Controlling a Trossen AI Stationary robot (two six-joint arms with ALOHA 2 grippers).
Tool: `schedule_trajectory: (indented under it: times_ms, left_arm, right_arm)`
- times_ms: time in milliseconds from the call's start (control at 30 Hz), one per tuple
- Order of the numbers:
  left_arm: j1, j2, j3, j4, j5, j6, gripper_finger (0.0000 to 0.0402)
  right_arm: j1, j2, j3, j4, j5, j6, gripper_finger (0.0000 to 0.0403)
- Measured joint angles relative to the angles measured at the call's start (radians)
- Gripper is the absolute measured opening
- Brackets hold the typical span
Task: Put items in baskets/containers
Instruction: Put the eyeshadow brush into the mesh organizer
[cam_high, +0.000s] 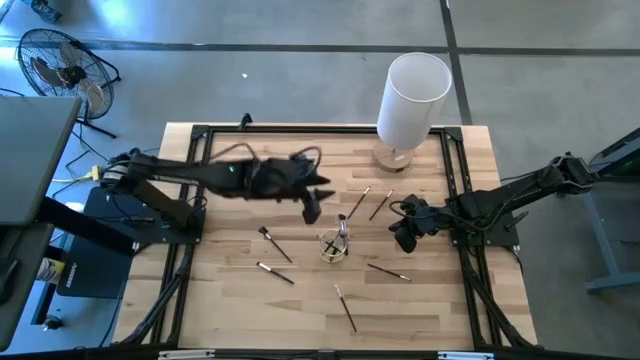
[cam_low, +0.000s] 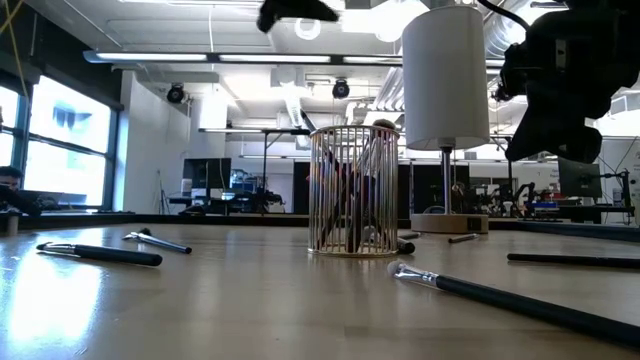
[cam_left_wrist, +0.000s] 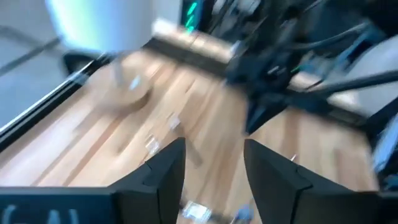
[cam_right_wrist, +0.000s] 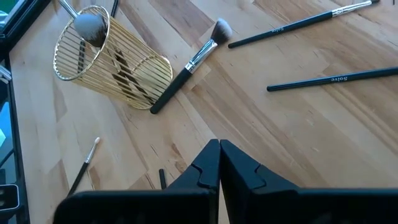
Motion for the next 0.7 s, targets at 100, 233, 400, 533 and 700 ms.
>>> schedule_trajectory:
  times_ms: [100,233,400,533,700]
  left_arm:
    - [0.027,-0.001,0.119,-0.239,-0.001,-0.043,0.0138]
    - [0.048,0.012,0.153,-0.446,-0.003,-0.130,0.0098]
    - [0.046,0.008,0.106,-0.583,-0.014,-0.176,0.0017]
    - [0.046,0.000,0.006,-0.514,0.082,-0.150,0.0010]
    - [0.046,-0.082,-0.190,-0.343,0.163,-0.116,0.0003]
  right_arm:
    - [0.000,0.000,0.000,0.010,0.000,0.000,0.0007]
    - [0.000,0.000,0.000,0.034,0.000,0.000,0.0008]
    - [0.000,0.000,0.000,0.057,0.000,-0.001,0.0004]
    - [0.000,0.000,0.000,0.056,0.000,-0.001,0.0005]
    - [0.000,0.000,0.000,0.087,0.000,0.000,0.0003]
